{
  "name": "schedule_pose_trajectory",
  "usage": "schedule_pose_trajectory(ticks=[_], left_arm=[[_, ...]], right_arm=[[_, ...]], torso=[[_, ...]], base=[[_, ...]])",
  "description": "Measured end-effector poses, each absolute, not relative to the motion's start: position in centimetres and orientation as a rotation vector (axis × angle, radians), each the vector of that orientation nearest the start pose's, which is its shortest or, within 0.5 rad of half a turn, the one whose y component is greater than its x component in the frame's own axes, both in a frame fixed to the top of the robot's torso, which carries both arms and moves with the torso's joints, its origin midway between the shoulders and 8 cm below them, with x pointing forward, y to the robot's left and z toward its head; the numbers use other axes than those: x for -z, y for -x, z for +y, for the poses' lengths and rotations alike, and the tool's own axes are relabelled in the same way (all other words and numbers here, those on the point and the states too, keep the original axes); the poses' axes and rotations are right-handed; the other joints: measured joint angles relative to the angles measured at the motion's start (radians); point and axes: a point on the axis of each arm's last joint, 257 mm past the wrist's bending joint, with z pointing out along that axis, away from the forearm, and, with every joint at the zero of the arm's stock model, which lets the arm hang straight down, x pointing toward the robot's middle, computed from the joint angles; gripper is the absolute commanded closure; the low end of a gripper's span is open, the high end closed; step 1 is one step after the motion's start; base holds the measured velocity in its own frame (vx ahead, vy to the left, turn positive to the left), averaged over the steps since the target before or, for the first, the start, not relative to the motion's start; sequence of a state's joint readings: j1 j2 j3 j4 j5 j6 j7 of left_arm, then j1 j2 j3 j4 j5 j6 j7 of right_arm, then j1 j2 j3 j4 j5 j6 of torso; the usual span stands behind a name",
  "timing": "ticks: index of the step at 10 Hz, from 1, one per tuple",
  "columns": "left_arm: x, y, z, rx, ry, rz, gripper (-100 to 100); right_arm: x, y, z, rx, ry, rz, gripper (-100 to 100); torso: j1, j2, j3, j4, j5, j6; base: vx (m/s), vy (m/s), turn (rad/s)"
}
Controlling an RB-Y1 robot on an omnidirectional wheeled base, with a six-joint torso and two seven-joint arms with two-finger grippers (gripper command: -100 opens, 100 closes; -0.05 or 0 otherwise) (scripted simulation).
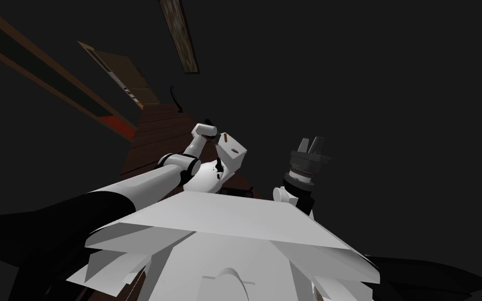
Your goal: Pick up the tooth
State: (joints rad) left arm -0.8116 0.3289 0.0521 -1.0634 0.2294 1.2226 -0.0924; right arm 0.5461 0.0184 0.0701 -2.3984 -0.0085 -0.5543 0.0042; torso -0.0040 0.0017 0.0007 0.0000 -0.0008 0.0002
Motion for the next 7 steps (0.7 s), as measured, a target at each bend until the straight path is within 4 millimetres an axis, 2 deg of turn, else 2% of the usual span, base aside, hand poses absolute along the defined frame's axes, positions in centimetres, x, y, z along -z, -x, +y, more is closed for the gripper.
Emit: schedule_pose_trajectory(ticks=[7], left_arm=[[27.3, -60.7, 27.2, 0.350, 1.720, 2.101, -100]], right_arm=[[-7.1, -30.8, -26.0, -1.383, -0.578, 0.497, 0]], torso=[[0.001, -0.001, 0.000, 0.000, 0.000, 0.000]], base=[[-0.009, -0.062, -0.104]])
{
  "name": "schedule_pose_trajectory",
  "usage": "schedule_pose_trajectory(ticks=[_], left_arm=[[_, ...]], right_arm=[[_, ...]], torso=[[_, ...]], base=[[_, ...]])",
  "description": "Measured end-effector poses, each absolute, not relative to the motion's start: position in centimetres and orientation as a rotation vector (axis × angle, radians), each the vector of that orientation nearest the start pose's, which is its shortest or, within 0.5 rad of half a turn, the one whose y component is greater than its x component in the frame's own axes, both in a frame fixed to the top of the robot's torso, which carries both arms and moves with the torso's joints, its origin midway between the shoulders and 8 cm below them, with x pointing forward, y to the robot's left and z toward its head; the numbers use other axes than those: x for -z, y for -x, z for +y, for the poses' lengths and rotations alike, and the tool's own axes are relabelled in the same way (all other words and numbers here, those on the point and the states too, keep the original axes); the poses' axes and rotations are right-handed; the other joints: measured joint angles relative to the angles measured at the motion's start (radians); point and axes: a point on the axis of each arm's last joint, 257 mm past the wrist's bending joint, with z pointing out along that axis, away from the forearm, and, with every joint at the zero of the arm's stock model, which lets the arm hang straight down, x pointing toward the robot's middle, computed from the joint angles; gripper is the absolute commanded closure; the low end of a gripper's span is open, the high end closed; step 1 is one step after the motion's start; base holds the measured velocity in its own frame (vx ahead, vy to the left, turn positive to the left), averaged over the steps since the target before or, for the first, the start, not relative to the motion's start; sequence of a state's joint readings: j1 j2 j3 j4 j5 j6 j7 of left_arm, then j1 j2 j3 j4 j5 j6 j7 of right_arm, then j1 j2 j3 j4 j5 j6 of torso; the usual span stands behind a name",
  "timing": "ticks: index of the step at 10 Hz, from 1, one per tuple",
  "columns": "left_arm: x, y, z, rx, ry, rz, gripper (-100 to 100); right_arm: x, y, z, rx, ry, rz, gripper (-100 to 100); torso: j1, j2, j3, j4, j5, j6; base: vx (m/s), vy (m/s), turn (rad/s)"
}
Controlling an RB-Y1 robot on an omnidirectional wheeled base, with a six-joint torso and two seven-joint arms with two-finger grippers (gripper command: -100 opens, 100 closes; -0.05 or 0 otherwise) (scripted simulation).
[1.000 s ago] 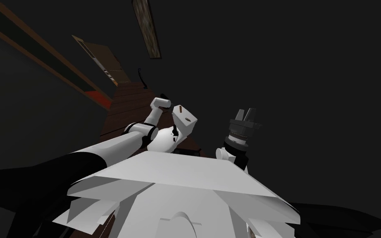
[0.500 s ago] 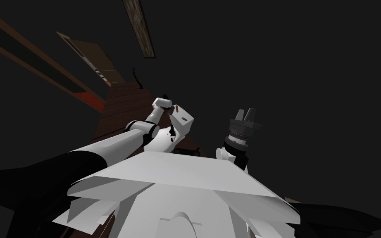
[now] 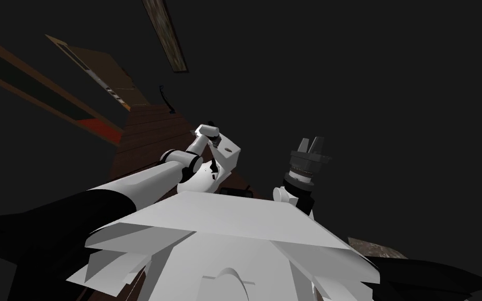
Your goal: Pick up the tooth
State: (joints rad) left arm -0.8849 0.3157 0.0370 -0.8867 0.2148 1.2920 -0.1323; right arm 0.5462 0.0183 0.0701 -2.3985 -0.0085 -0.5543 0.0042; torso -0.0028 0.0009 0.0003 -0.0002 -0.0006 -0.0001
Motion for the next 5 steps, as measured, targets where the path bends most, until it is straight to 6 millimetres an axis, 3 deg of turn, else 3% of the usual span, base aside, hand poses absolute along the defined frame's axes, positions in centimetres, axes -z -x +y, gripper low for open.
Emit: schedule_pose_trajectory(ticks=[2, 5], left_arm=[[28.4, -59.5, 27.3, 0.283, 1.737, 2.152, -100], [29.7, -58.2, 27.2, 0.209, 1.757, 2.208, -100]], right_arm=[[-7.1, -30.8, -26.0, -1.383, -0.578, 0.497, 0], [-7.1, -30.8, -26.0, -1.383, -0.578, 0.497, 0]], torso=[[-0.003, 0.000, 0.000, 0.000, -0.001, 0.000], [0.001, 0.000, 0.000, 0.000, 0.000, 0.000]], base=[[-0.003, -0.094, -0.122], [-0.002, -0.045, -0.070]])
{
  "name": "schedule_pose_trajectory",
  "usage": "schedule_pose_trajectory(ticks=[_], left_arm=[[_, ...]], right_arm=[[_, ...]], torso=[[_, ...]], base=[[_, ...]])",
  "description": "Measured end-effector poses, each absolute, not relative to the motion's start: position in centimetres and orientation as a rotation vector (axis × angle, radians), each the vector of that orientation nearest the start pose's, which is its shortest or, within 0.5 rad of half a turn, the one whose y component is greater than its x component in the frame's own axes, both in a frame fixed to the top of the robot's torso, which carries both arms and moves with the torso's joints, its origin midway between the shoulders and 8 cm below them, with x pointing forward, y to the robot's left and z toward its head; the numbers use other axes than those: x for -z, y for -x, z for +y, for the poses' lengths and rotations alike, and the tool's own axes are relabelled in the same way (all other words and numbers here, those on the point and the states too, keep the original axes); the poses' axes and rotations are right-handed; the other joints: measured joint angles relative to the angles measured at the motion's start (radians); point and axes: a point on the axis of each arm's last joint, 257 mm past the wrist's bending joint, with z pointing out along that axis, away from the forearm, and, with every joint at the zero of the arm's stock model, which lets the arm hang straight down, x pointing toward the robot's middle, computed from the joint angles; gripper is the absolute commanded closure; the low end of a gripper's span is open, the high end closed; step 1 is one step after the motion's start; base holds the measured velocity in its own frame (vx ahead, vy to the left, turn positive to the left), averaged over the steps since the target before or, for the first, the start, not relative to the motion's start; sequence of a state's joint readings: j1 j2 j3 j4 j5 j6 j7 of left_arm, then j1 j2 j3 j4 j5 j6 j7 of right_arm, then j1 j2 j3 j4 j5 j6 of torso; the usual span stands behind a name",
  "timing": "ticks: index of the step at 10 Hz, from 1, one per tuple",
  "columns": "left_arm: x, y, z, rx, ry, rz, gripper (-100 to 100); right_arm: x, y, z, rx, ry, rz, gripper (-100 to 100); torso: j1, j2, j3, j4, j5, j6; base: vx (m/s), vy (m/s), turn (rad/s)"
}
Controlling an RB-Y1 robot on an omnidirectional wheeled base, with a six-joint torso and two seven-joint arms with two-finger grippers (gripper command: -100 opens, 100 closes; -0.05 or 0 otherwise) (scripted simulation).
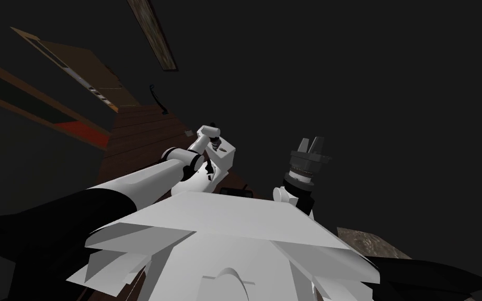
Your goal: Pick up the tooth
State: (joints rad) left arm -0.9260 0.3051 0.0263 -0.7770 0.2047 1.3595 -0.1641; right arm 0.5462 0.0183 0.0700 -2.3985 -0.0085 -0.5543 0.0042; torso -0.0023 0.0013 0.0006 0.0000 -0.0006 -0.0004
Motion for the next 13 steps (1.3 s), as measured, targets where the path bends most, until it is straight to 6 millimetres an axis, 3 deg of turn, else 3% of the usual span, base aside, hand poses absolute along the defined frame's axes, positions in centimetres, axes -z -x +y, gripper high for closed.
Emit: schedule_pose_trajectory(ticks=[5, 6, 7, 10, 11, 13], left_arm=[[31.3, -56.0, 27.1, 0.109, 1.787, 2.285, -100], [31.4, -56.0, 27.0, 0.107, 1.787, 2.288, 0], [31.4, -56.0, 27.0, 0.107, 1.787, 2.288, -100], [33.5, -55.3, 27.1, 0.103, 1.793, 2.286, -100], [33.6, -55.3, 27.1, 0.104, 1.793, 2.285, 100], [33.6, -55.3, 27.1, 0.103, 1.793, 2.286, 100]], right_arm=[[-7.1, -30.8, -26.0, -1.383, -0.578, 0.497, 0], [-7.1, -30.8, -26.0, -1.383, -0.578, 0.497, 0], [-7.1, -30.8, -26.0, -1.383, -0.578, 0.497, 0], [-7.1, -30.8, -26.0, -1.383, -0.578, 0.497, 0], [-7.1, -30.8, -26.0, -1.383, -0.578, 0.497, 0], [-7.1, -30.8, -26.0, -1.383, -0.578, 0.497, 0]], torso=[[0.000, -0.001, 0.000, 0.000, 0.000, 0.000], [0.002, 0.000, 0.000, 0.000, 0.000, -0.001], [0.003, 0.000, 0.000, 0.000, 0.001, -0.001], [0.005, -0.003, -0.001, -0.001, 0.001, -0.001], [0.005, -0.002, -0.001, -0.001, 0.001, -0.001], [0.004, -0.002, -0.002, -0.001, 0.001, 0.000]], base=[[0.009, -0.042, -0.056], [0.000, 0.000, 0.000], [0.025, -0.001, -0.025], [0.031, 0.012, -0.012], [0.000, 0.000, 0.000], [0.000, 0.000, 0.000]])
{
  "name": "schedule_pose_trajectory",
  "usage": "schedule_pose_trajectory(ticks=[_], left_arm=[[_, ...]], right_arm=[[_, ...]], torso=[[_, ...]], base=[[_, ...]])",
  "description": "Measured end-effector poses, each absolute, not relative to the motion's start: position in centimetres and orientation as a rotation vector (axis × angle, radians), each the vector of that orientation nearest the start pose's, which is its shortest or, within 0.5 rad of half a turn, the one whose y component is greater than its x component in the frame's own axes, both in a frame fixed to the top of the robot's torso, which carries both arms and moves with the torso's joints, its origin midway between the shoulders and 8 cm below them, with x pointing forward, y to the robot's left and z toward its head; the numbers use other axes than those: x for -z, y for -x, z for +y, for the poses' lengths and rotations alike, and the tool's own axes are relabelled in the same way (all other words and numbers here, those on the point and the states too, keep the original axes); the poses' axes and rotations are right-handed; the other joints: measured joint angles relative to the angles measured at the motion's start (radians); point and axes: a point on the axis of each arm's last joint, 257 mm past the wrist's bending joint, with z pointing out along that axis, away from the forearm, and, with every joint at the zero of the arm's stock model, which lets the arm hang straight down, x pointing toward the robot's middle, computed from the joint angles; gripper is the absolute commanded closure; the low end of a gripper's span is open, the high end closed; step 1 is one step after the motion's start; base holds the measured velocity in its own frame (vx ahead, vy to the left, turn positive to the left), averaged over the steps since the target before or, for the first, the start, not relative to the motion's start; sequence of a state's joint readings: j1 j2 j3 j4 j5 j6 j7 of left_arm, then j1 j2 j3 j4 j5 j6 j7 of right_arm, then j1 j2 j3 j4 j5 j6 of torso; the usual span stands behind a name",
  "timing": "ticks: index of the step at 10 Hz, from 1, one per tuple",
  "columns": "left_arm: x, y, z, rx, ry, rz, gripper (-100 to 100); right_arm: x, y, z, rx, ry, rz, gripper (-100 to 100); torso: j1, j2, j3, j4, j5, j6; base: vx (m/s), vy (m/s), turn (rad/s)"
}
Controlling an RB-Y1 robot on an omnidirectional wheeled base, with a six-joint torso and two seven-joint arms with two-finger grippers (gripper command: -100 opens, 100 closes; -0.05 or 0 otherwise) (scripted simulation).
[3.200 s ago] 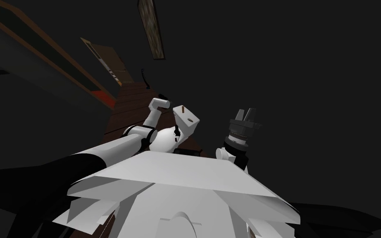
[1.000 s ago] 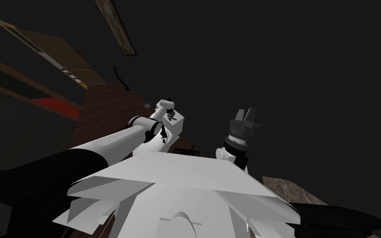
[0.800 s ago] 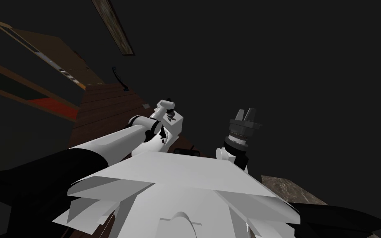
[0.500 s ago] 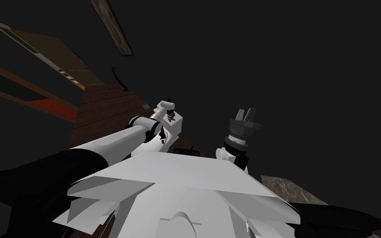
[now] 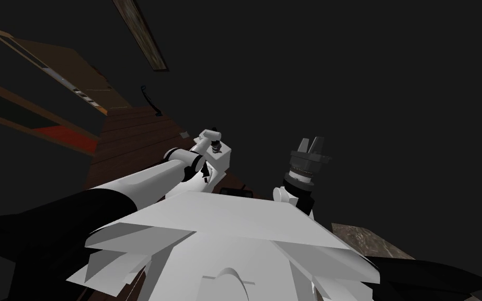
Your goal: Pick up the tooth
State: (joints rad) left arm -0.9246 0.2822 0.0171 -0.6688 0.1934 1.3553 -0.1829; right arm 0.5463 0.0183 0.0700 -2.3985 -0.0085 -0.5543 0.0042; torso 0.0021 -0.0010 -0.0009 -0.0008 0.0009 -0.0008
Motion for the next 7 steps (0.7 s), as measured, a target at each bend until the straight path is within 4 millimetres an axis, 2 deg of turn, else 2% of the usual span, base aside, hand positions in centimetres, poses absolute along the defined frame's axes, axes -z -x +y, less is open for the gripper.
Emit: schedule_pose_trajectory(ticks=[2, 3, 4, 6, 7], left_arm=[[33.6, -55.3, 27.1, 0.103, 1.792, 2.286, 100], [33.6, -55.3, 27.1, 0.103, 1.792, 2.286, 0], [33.6, -55.3, 27.1, 0.104, 1.792, 2.286, 100], [32.1, -55.9, 27.1, 0.108, 1.787, 2.285, 100], [32.0, -55.9, 27.0, 0.107, 1.788, 2.286, 0]], right_arm=[[-7.1, -30.8, -26.0, -1.383, -0.578, 0.497, 0], [-7.1, -30.8, -26.0, -1.383, -0.578, 0.497, 0], [-7.1, -30.8, -26.0, -1.383, -0.578, 0.497, 0], [-7.1, -30.8, -26.0, -1.383, -0.578, 0.497, 0], [-7.1, -30.8, -26.0, -1.383, -0.578, 0.497, 0]], torso=[[0.000, 0.000, 0.000, 0.000, 0.000, 0.000], [0.000, 0.000, 0.000, 0.000, 0.000, 0.000], [0.000, 0.000, 0.000, 0.000, 0.000, 0.000], [-0.001, 0.003, 0.002, 0.001, 0.000, 0.000], [-0.001, 0.002, 0.001, 0.000, 0.000, 0.000]], base=[[0.000, 0.000, 0.000], [0.000, 0.000, 0.000], [-0.032, -0.011, 0.029], [-0.028, -0.012, 0.013], [0.000, 0.000, 0.000]])
